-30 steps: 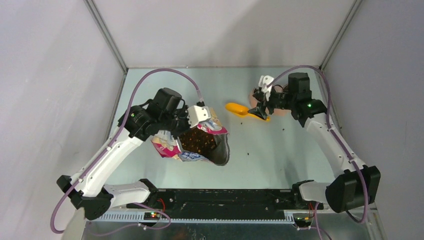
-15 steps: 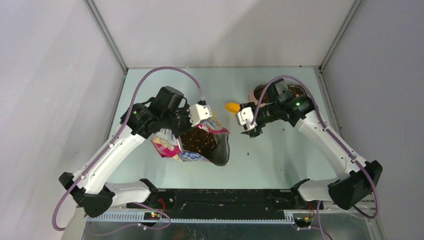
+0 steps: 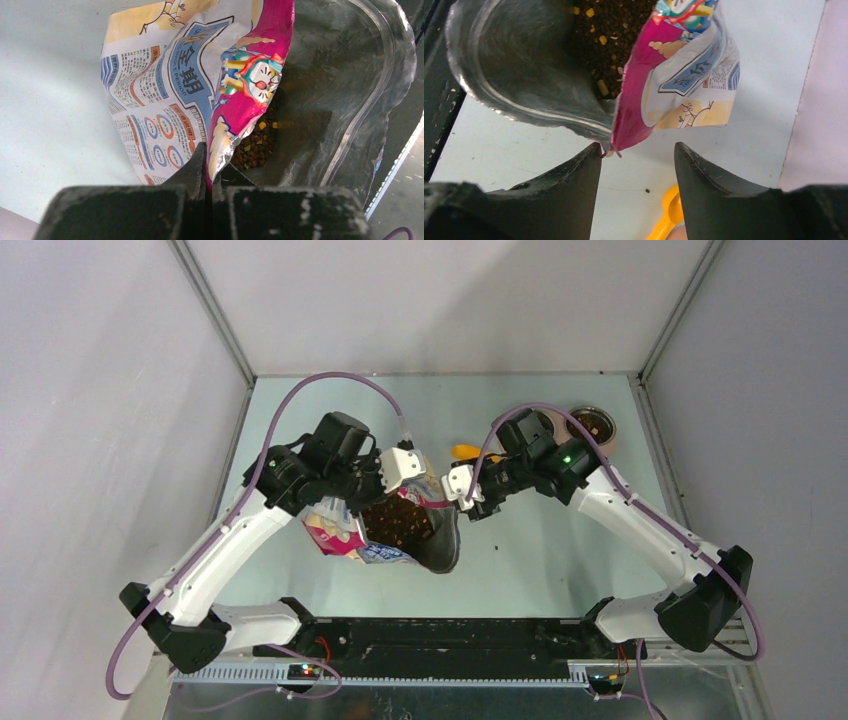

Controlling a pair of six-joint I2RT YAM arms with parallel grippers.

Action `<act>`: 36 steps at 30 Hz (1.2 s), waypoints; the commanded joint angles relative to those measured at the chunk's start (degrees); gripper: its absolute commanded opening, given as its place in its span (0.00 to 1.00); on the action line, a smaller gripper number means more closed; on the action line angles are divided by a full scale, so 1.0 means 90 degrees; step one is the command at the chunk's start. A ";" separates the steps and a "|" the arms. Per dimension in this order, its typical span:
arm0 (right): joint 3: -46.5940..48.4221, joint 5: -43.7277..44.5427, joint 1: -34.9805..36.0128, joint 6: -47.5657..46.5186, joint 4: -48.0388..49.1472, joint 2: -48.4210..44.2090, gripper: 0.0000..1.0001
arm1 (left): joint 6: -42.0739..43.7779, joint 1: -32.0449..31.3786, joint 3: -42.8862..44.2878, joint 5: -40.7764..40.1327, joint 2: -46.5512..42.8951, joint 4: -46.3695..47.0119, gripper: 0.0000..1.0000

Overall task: Serve the pet food
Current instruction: Close the pet food bag at the center of the board.

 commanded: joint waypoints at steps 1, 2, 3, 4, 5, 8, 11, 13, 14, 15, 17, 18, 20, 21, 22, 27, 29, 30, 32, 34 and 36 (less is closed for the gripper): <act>-0.0117 0.0287 0.0081 0.0469 0.0629 -0.0027 0.57 | -0.0090 -0.0112 0.0423 0.0536 -0.0045 0.0633 0.00; -0.0145 0.0240 0.0089 0.0476 0.0638 -0.0065 0.57 | -0.0095 -0.0110 0.0422 0.0541 -0.0039 0.0631 0.00; -0.0208 0.0224 0.0114 0.0466 0.0656 -0.0099 0.57 | -0.0091 -0.0106 0.0433 0.0552 -0.0033 0.0638 0.00; -0.0239 0.0225 0.0129 0.0464 0.0676 -0.0122 0.56 | -0.0091 -0.0109 0.0441 0.0554 -0.0023 0.0639 0.00; -0.0314 0.0226 0.0143 0.0446 0.0702 -0.0157 0.56 | -0.0090 -0.0111 0.0462 0.0555 -0.0010 0.0639 0.00; -0.0474 0.0255 0.0178 0.0428 0.0764 -0.0228 0.55 | -0.0097 -0.0103 0.0504 0.0555 0.0016 0.0613 0.00; -0.0576 0.0195 0.0202 0.0506 0.0861 -0.0301 0.53 | -0.0108 -0.0110 0.0557 0.0555 0.0039 0.0589 0.00; -0.0582 0.0174 0.0259 0.0538 0.0879 -0.0306 0.50 | -0.0118 -0.0106 0.0566 0.0543 0.0057 0.0573 0.00; -0.0583 0.0195 0.0285 0.0586 0.0900 -0.0304 0.48 | -0.0112 -0.0109 0.0571 0.0538 0.0064 0.0577 0.00; -0.0583 0.0221 0.0356 0.0632 0.0968 -0.0286 0.46 | -0.0111 -0.0107 0.0575 0.0532 0.0076 0.0578 0.00; -0.0583 0.0339 0.0460 0.0778 0.1098 -0.0243 0.41 | -0.0118 -0.0111 0.0582 0.0527 0.0096 0.0574 0.00; -0.0583 0.0436 0.0519 0.0854 0.1179 -0.0229 0.39 | -0.0119 -0.0107 0.0584 0.0531 0.0098 0.0578 0.00; -0.0583 0.0581 0.0564 0.1010 0.1346 -0.0187 0.33 | -0.0135 -0.0105 0.0607 0.0534 0.0106 0.0566 0.00; -0.0583 0.0668 0.0564 0.1063 0.1402 -0.0181 0.29 | -0.0137 -0.0111 0.0607 0.0535 0.0102 0.0563 0.00; -0.0583 0.0721 0.0572 0.1162 0.1511 -0.0179 0.25 | -0.0129 -0.0112 0.0614 0.0528 0.0096 0.0555 0.02; -0.0427 0.0809 0.0513 0.1573 0.1614 -0.0203 0.00 | -0.0032 -0.0113 0.0766 0.0571 0.0009 0.0395 0.77; -0.0223 0.0675 0.0384 0.1827 0.1569 -0.0187 0.00 | 0.0082 -0.0108 0.0954 0.0546 -0.0075 0.0266 0.97; -0.0041 0.0613 0.0337 0.1936 0.1534 -0.0151 0.00 | 0.0158 -0.0067 0.1130 0.0531 -0.0139 0.0160 0.98; 0.0333 0.0425 0.0174 0.2362 0.1524 -0.0062 0.00 | 0.0284 0.0049 0.1489 0.0522 -0.0252 -0.0007 1.00; 0.0777 0.0327 0.0002 0.2899 0.1513 0.0071 0.00 | 0.0357 0.0259 0.1888 0.0572 -0.0383 -0.0141 1.00; 0.1274 0.0440 -0.0131 0.3570 0.1574 0.0247 0.00 | 0.0483 0.0439 0.2217 0.0677 -0.0527 -0.0330 1.00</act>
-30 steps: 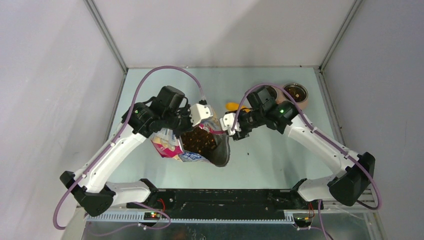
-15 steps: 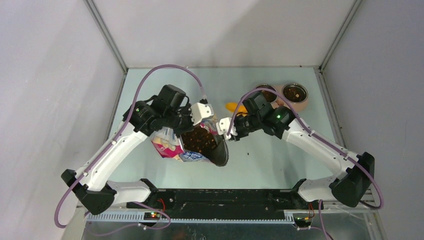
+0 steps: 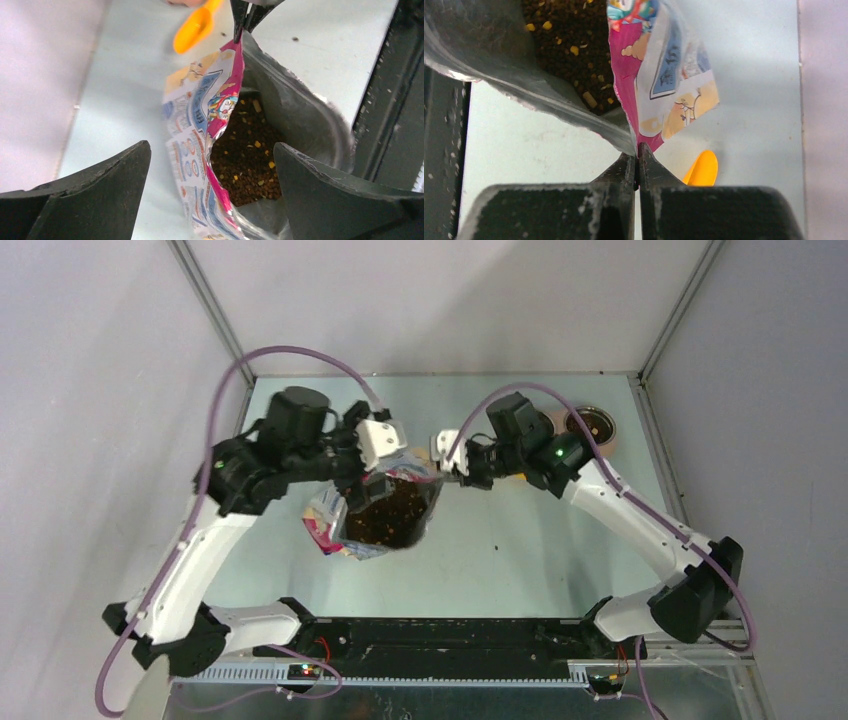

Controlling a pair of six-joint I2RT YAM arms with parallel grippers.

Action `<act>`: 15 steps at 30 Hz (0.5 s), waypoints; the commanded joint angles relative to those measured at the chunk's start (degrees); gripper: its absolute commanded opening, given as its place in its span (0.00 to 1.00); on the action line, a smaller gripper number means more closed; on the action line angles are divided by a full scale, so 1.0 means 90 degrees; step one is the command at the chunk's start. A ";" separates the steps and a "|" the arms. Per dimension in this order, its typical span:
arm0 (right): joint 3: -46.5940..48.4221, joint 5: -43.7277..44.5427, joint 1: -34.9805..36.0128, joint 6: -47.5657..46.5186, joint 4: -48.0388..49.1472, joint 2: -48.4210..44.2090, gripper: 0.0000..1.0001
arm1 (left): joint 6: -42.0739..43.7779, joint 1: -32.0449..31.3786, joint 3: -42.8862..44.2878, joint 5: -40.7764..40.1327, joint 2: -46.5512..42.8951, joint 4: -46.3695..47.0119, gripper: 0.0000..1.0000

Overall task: Serve the pet food
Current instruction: Close the pet food bag at the center of the board.

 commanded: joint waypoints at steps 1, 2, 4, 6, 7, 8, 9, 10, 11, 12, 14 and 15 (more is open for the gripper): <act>0.1564 -0.0194 -0.0331 0.1881 0.0430 0.0202 0.00 | 0.0423 0.0347 0.0848 0.0327 -0.0558 -0.0436 1.00; 0.1740 -0.0081 -0.0366 0.2323 0.0438 0.0276 0.00 | 0.0477 0.0372 0.0941 0.0358 -0.0656 -0.0533 1.00; 0.2286 0.0030 -0.0501 0.2925 0.0416 0.0519 0.00 | 0.0608 0.0385 0.0883 0.0484 -0.0806 -0.0762 1.00; 0.2780 0.0130 -0.0637 0.3385 0.0370 0.0723 0.00 | 0.0740 0.0384 0.0618 0.0436 -0.0950 -0.0909 1.00; 0.3002 0.0198 -0.0702 0.3496 0.0346 0.0851 0.00 | 0.0803 0.0384 0.0385 0.0369 -0.0995 -0.0961 1.00; 0.3085 0.0337 -0.0733 0.3657 0.0337 0.0904 0.00 | 0.0833 0.0384 0.0260 0.0203 -0.1080 -0.0981 1.00; 0.3181 0.0384 -0.0792 0.3705 0.0330 0.0987 0.00 | 0.0895 0.0384 0.0035 0.0081 -0.1124 -0.0992 1.00; 0.3193 0.0398 -0.0826 0.3741 0.0334 0.1006 0.00 | 0.0918 0.0391 -0.0066 -0.0171 -0.1207 -0.0987 1.00; 0.3149 0.0361 -0.0896 0.3742 0.0349 0.1025 0.00 | 0.0970 0.0402 -0.0233 -0.0306 -0.1246 -0.0961 1.00; 0.3114 0.0241 -0.0972 0.3731 0.0363 0.1015 0.00 | 0.0985 0.0422 -0.0298 -0.0637 -0.1302 -0.0928 1.00; 0.2941 0.0021 -0.1060 0.3642 0.0389 0.0961 0.00 | 0.1041 0.0502 -0.0412 -0.0992 -0.1369 -0.0837 1.00; 0.2774 -0.0071 -0.1087 0.3580 0.0404 0.0879 0.00 | 0.1103 0.0560 -0.0441 -0.1068 -0.1406 -0.0750 1.00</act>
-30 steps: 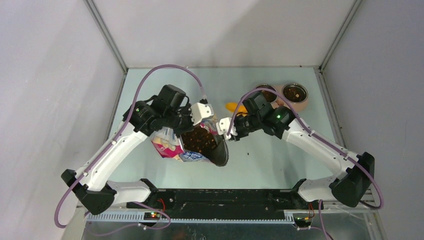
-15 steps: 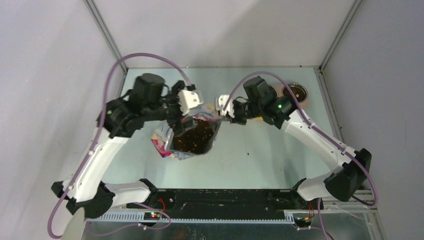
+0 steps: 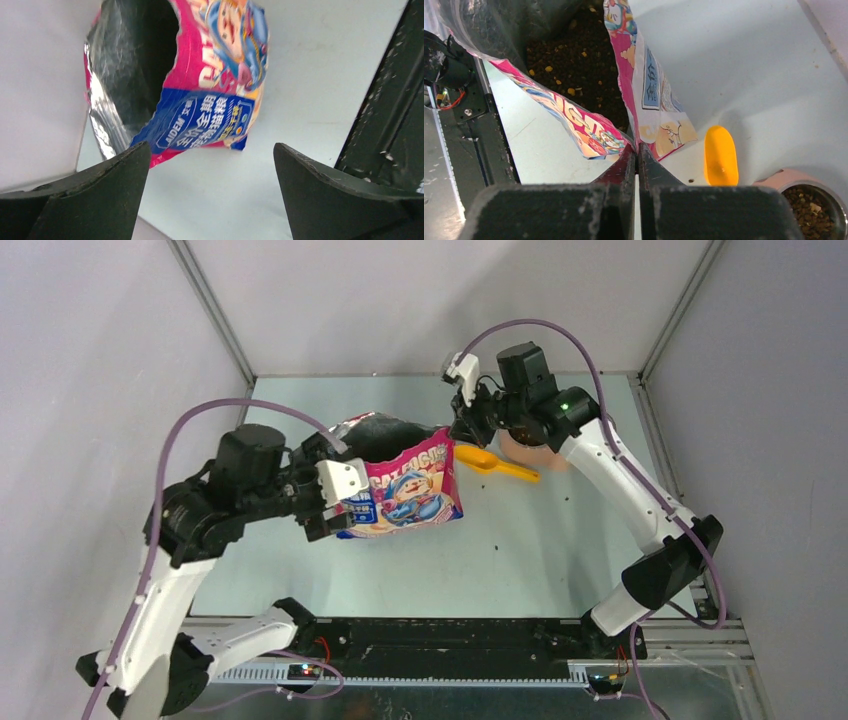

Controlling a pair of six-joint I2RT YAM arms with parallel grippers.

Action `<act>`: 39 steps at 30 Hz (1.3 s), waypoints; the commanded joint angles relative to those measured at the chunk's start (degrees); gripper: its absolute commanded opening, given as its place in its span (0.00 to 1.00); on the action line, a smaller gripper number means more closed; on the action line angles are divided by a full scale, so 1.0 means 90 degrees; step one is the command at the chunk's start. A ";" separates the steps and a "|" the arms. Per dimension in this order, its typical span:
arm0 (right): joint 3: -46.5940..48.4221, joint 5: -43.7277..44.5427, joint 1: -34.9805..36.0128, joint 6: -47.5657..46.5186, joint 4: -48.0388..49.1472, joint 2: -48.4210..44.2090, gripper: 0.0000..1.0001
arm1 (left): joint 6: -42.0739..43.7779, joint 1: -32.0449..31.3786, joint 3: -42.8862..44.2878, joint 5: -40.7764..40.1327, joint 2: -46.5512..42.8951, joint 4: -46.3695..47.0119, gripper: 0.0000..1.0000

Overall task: Serve the pet food
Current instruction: Close the pet food bag at the center of the board.

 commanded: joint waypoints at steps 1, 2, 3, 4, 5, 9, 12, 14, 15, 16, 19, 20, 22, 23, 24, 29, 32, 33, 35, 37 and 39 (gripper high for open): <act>0.0242 -0.0503 -0.0287 0.0109 0.0942 -0.0479 0.00 | 0.0340 0.0320 -0.0152 -0.0882 -0.0027 0.0157 1.00; 0.0052 -0.0600 -0.0299 0.0001 0.0931 -0.0579 0.00 | 0.0428 0.0409 -0.0135 -0.0899 -0.0013 0.0251 1.00; -0.0033 -0.0778 -0.0327 -0.0197 0.0910 -0.0682 0.00 | 0.0490 0.0617 -0.0124 -0.0890 0.0001 0.0293 1.00; -0.0204 -0.0840 -0.0348 -0.0288 0.0875 -0.0735 0.00 | 0.0615 0.0870 -0.0103 -0.0859 0.0048 0.0373 1.00; -0.0288 -0.0918 -0.0386 -0.0423 0.0868 -0.0843 0.00 | 0.0676 0.0996 -0.0089 -0.0772 0.0080 0.0402 1.00; -0.0634 -0.1081 -0.0609 -0.0495 0.0977 -0.1067 0.00 | 0.1234 0.1871 -0.0074 -0.0284 0.0242 0.0586 1.00; -0.0636 -0.1254 -0.0748 -0.0383 0.1020 -0.1110 0.00 | 0.1564 0.2392 -0.0111 0.0253 0.0357 0.0513 1.00; -0.0641 -0.1258 -0.0772 -0.0375 0.1015 -0.1124 0.00 | 0.1754 0.2494 -0.0155 0.0432 0.0428 0.0387 0.99; -0.0644 -0.1256 -0.0771 -0.0378 0.1016 -0.1128 0.00 | 0.1864 0.2502 -0.0173 0.0481 0.0451 0.0274 0.99; -0.0650 -0.1249 -0.0773 -0.0379 0.1011 -0.1124 0.00 | 0.1911 0.2508 -0.0221 0.0554 0.0487 0.0231 0.98; -0.0706 -0.1266 -0.0784 -0.0388 0.1016 -0.1119 0.00 | 0.2040 0.2521 -0.0461 0.0596 0.0544 0.0220 0.95; -0.0715 -0.1291 -0.0781 -0.0382 0.1016 -0.1119 0.00 | 0.2038 0.2534 -0.0502 0.0583 0.0552 0.0277 0.94; -0.0736 -0.1330 -0.0780 -0.0375 0.1016 -0.1118 0.00 | 0.2037 0.2580 -0.0600 0.0640 0.0619 0.0391 0.92; -0.0742 -0.1336 -0.0780 -0.0373 0.1016 -0.1114 0.00 | 0.2042 0.2594 -0.0611 0.0682 0.0691 0.0407 0.91; -0.0743 -0.1340 -0.0772 -0.0363 0.1013 -0.1111 0.00 | 0.2045 0.2606 -0.0601 0.0768 0.0733 0.0392 0.88; -0.0774 -0.1359 -0.0768 -0.0350 0.1013 -0.1123 0.00 | 0.2015 0.2619 -0.0544 0.0980 0.1025 0.0394 0.72; -0.0782 -0.1379 -0.0761 -0.0336 0.1013 -0.1136 0.00 | 0.2013 0.2626 -0.0582 0.1005 0.1106 0.0434 0.53; -0.0782 -0.1380 -0.0760 -0.0323 0.1015 -0.1138 0.00 | 0.2010 0.2619 -0.0589 0.0990 0.1139 0.0428 0.45; -0.0763 -0.1376 -0.0760 -0.0292 0.1016 -0.1135 0.00 | 0.2002 0.2620 -0.0550 0.0922 0.1171 0.0405 0.26; -0.0712 -0.1304 -0.0753 -0.0242 0.1004 -0.1112 0.00 | 0.1911 0.2621 -0.0446 0.0776 0.1161 0.0431 0.06; -0.0609 -0.1205 -0.0737 -0.0192 0.0947 -0.1060 0.00 | 0.1761 0.2626 -0.0333 0.0636 0.1075 0.0510 0.01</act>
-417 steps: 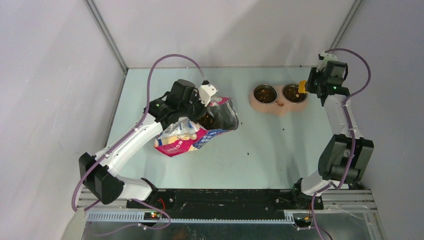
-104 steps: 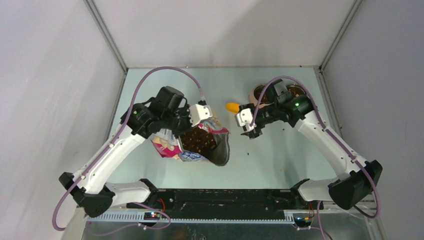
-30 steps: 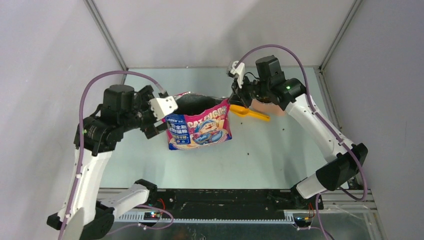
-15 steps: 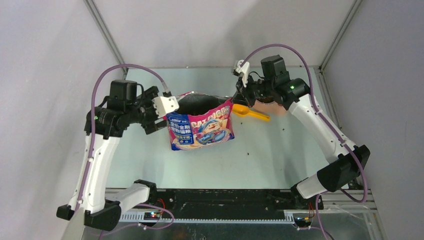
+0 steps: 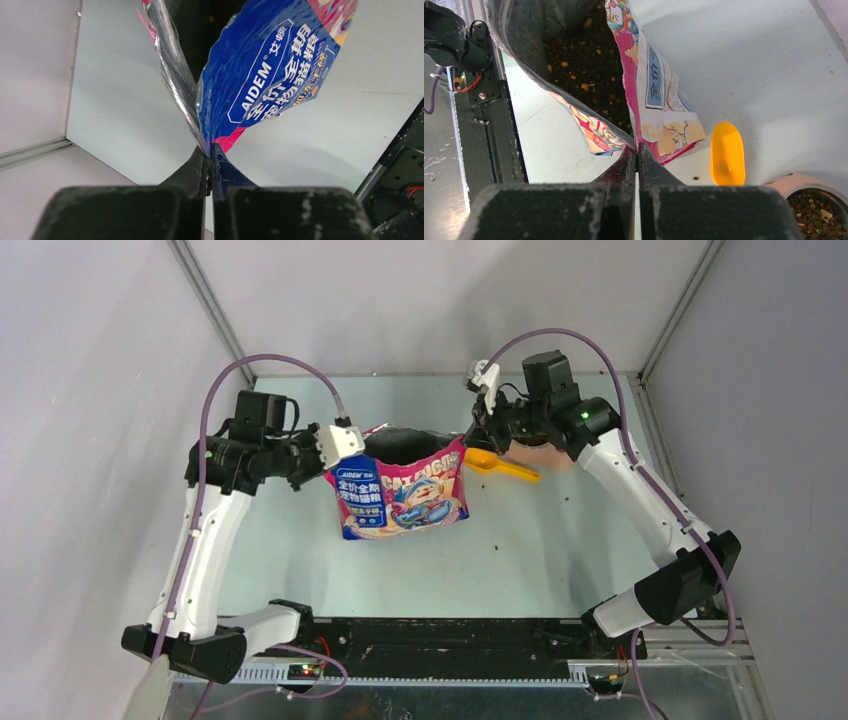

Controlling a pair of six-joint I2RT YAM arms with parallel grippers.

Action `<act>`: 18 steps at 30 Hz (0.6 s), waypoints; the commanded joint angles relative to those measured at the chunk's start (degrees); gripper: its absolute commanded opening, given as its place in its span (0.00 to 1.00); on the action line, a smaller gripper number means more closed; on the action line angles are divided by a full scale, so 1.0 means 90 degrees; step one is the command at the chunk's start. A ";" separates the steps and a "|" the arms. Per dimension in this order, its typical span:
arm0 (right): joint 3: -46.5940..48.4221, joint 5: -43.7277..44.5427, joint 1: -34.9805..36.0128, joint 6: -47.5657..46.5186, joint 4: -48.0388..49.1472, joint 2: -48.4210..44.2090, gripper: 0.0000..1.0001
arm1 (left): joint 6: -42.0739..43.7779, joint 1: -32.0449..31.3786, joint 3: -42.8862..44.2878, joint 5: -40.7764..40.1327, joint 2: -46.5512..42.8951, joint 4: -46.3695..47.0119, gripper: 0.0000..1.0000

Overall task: Serve the pet food
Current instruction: Close the pet food bag at the center of the board.

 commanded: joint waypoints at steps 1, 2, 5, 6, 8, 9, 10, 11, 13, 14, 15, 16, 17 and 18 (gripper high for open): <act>0.0430 -0.0054 -0.0071 0.0179 0.0644 -0.0419 0.00 | -0.0229 0.0052 0.0314 -0.0146 -0.0207 0.0394 0.00; 0.0512 0.0040 -0.0053 0.0213 0.0605 -0.0382 0.00 | -0.0399 0.0050 0.0374 -0.0225 -0.0258 0.0564 0.00; 0.0665 0.0265 -0.0004 0.0308 0.0510 -0.0300 0.00 | -0.0724 0.0044 0.0480 -0.0407 -0.0542 0.0968 0.00; 0.0730 0.0340 0.0015 0.0360 0.0489 -0.0266 0.00 | -0.0937 0.0050 0.0506 -0.0425 -0.0586 0.1169 0.00; 0.0778 0.0535 0.0037 0.0531 0.0526 -0.0217 0.00 | -0.1356 0.0045 0.0599 -0.0550 -0.0650 0.1494 0.00; 0.0782 0.0788 0.0041 0.0726 0.0570 -0.0203 0.00 | -0.1478 0.0043 0.0643 -0.0636 -0.0672 0.1581 0.00; 0.0806 0.0907 0.0036 0.0825 0.0671 -0.0179 0.00 | -0.1680 0.0043 0.0650 -0.0686 -0.0691 0.1791 0.00; 0.0821 0.1125 0.0011 0.1054 0.0697 -0.0165 0.00 | -0.1762 0.0043 0.0661 -0.0778 -0.0717 0.1842 0.00; 0.0888 0.1452 -0.0090 0.1394 0.0761 -0.0106 0.00 | -0.1909 0.0043 0.0687 -0.0993 -0.0736 0.2001 0.00; 0.0915 0.1527 -0.0135 0.1511 0.0827 -0.0074 0.00 | -0.1920 0.0043 0.0687 -0.1050 -0.0737 0.2040 0.00; 0.0924 0.1673 -0.0218 0.1708 0.0867 -0.0054 0.00 | -0.1902 0.0038 0.0665 -0.1127 -0.0726 0.2030 0.00; 0.0922 0.1721 -0.0253 0.1775 0.0929 -0.0019 0.00 | -0.1854 0.0040 0.0637 -0.1142 -0.0737 0.1976 0.00; 0.0918 0.1731 -0.0293 0.1833 0.0957 0.0021 0.00 | -0.1811 0.0042 0.0557 -0.1045 -0.0750 0.1920 0.00; 0.0891 0.1671 -0.0305 0.1838 0.0996 0.0042 0.00 | -0.1636 0.0042 0.0529 -0.0940 -0.0749 0.1690 0.00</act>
